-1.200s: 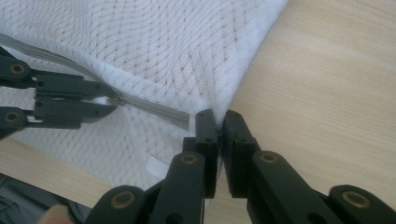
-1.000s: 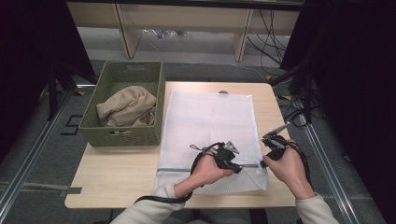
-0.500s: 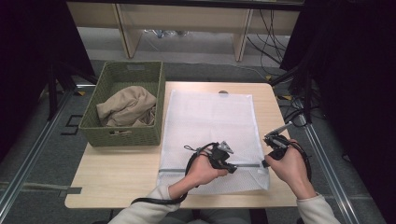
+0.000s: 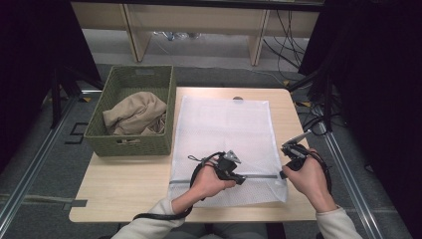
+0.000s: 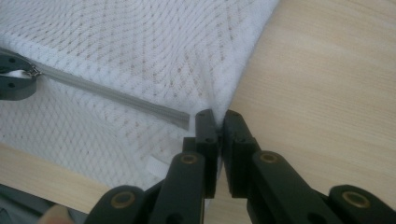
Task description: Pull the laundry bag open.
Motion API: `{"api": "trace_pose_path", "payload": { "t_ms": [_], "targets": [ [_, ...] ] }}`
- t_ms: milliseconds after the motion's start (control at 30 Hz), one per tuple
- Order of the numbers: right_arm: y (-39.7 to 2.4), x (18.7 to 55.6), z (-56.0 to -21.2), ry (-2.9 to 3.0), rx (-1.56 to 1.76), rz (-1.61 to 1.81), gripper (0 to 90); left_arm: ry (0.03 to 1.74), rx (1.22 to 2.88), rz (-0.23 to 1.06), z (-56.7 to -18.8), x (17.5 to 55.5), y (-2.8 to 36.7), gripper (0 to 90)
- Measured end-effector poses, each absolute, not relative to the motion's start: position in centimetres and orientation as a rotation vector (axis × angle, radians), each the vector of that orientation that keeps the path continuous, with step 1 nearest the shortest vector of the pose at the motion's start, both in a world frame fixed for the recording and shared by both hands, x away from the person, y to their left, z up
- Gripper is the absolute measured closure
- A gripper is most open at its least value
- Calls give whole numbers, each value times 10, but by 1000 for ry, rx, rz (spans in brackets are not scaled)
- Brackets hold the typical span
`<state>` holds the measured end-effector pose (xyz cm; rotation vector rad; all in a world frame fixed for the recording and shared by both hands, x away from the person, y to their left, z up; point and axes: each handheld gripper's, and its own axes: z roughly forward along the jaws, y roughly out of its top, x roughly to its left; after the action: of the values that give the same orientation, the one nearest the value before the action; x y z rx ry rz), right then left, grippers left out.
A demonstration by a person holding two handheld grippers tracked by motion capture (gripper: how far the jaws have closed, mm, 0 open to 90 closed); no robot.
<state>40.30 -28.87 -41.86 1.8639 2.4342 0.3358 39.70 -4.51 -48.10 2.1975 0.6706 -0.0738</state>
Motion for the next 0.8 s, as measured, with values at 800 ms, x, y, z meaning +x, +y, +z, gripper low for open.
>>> {"api": "trace_pose_path", "payload": {
  "t_ms": [800],
  "targets": [
    [-291, 404, -418, 2436, 1889, 317, 868, 699, 2193, -65, -480, 395, -21, 862]
  ]
}}
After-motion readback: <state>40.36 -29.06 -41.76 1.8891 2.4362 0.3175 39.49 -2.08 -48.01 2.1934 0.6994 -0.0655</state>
